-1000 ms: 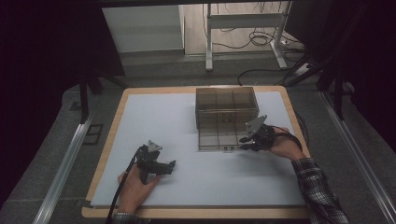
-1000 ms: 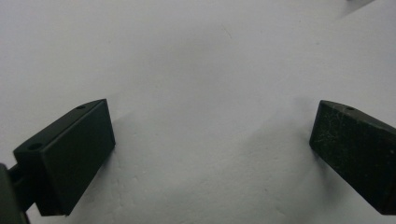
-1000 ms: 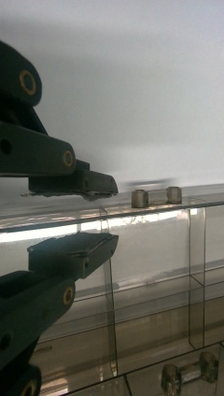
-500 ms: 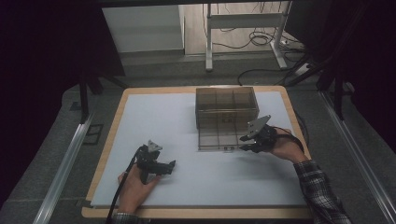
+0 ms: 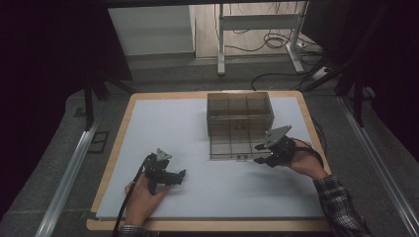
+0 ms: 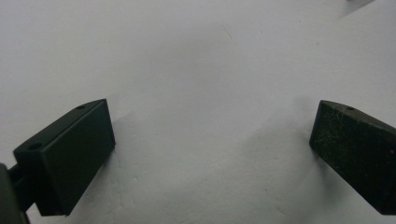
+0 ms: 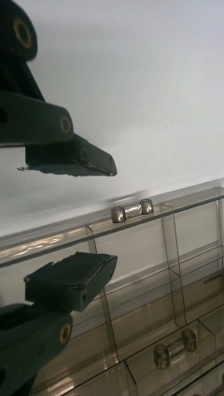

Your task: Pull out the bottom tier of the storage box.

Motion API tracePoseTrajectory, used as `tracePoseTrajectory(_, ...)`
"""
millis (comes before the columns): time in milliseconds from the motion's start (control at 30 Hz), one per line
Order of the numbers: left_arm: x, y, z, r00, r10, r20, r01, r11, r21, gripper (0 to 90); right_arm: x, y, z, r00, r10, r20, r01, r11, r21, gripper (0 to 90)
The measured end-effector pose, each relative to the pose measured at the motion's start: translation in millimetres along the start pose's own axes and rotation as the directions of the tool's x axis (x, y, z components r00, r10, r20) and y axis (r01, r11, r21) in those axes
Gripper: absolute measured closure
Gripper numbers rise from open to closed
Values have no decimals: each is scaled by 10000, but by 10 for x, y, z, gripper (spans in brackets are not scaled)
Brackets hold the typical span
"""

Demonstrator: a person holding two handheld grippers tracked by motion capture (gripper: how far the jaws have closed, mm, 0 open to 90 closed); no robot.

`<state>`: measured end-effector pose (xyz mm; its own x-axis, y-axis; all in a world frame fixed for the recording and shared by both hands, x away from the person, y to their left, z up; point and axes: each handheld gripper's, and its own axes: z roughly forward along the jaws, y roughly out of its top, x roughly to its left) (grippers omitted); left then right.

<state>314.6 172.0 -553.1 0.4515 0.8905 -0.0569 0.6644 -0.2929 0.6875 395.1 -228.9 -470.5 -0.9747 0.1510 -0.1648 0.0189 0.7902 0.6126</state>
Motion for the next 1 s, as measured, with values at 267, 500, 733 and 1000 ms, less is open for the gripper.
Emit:
tracePoseTrajectory(267,-3,0,1,10000,-36,-4,36,10000,-4,0,108,-44,19,9988,402,264,-401,9992,-60,390)
tracePoseTrajectory(500,-2,0,0,10000,-28,-5,28,10000,4,0,215,-100,-7,9954,800,533,-784,9964,-322,273)
tracePoseTrajectory(733,-2,0,0,10000,-24,-4,24,10000,4,0,340,-173,-51,9903,1089,862,-1046,9931,-534,191)
tracePoseTrajectory(1000,-2,0,0,10000,-28,-4,28,10000,2,0,422,-239,-103,9850,1400,1009,-1340,9889,-644,151)
